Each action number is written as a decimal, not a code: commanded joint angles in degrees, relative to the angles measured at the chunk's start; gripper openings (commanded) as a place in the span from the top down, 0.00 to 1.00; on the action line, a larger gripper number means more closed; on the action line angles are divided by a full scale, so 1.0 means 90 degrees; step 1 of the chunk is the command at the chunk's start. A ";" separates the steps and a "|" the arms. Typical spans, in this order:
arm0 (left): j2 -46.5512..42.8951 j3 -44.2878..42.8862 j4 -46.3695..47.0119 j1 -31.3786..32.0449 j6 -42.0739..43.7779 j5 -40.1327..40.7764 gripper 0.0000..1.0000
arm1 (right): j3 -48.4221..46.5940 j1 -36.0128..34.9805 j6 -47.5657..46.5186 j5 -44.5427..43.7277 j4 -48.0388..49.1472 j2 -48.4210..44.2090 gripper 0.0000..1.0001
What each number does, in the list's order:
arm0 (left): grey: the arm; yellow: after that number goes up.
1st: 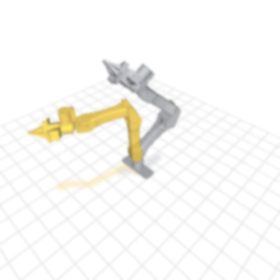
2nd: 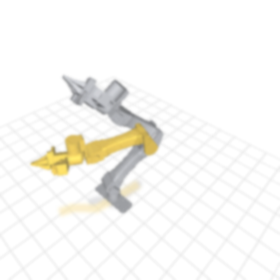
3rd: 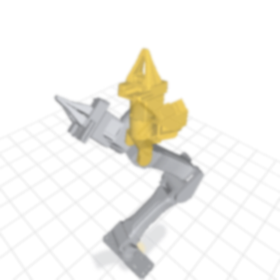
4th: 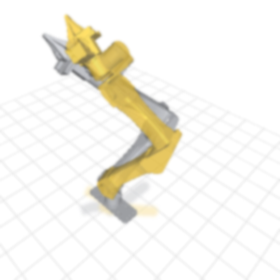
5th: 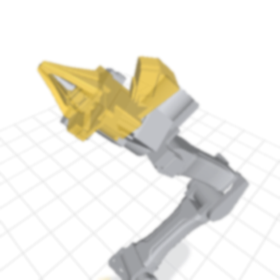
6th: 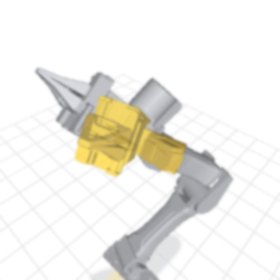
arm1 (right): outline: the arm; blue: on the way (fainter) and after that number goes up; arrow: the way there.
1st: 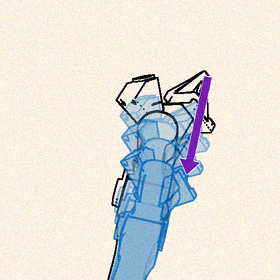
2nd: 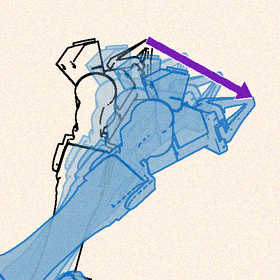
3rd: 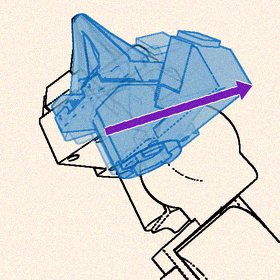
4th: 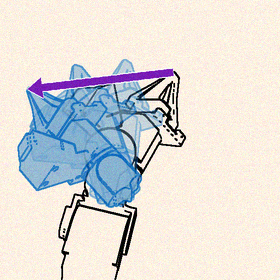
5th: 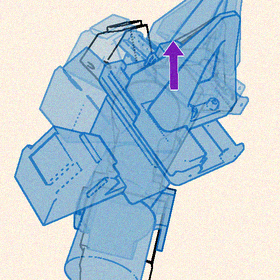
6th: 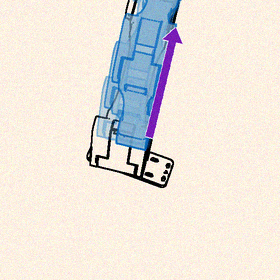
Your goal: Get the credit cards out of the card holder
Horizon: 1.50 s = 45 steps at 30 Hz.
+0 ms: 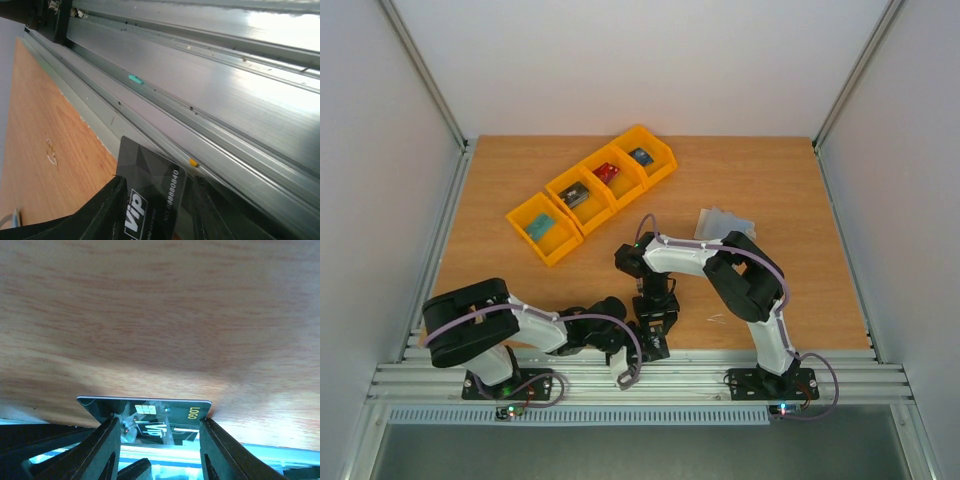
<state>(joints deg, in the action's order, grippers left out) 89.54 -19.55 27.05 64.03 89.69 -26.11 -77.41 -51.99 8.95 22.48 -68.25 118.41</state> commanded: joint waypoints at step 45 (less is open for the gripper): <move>-0.1031 -0.5436 -0.6224 -0.3423 -0.4337 0.4336 1.00 | -0.3101 0.3171 -0.1692 -0.2634 -0.1537 -0.3351 0.02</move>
<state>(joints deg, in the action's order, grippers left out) 73.93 -61.25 -21.08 38.22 53.08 11.22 -106.32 -23.77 -3.81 5.76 -82.39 91.11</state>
